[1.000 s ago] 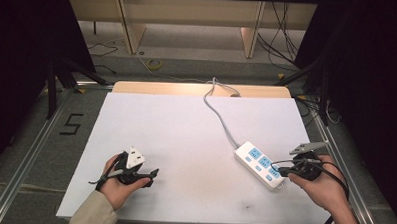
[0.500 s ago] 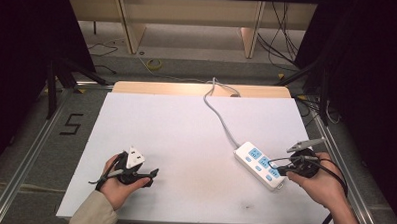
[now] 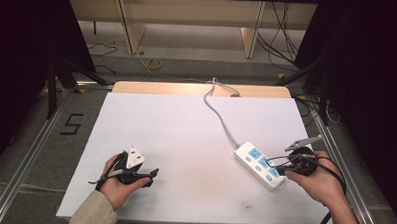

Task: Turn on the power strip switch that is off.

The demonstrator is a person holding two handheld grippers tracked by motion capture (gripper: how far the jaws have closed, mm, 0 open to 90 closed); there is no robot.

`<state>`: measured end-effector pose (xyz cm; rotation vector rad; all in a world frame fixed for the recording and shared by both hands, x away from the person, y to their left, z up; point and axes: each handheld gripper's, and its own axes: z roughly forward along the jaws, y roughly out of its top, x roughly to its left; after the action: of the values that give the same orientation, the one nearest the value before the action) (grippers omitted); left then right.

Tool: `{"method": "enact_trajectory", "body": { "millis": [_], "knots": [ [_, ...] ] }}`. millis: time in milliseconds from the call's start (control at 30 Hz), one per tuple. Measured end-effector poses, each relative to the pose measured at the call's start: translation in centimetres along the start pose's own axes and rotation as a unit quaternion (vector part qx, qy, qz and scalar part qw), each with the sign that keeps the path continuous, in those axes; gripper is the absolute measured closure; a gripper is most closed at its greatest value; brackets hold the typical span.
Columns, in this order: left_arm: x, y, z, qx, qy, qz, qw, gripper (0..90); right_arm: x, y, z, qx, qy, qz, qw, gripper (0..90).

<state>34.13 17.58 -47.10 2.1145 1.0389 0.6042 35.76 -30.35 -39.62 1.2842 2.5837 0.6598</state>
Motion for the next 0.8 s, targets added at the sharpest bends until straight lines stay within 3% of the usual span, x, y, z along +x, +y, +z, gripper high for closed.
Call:
{"method": "enact_trajectory", "body": {
  "millis": [800],
  "knots": [
    [-0.1, 0.0, 0.0, 0.0, 0.001, 0.003, 1.0, 25.7, 0.5, 1.5, 0.9, 0.024, 0.008, -0.012, 0.9996, 90.0]
  ]
}}
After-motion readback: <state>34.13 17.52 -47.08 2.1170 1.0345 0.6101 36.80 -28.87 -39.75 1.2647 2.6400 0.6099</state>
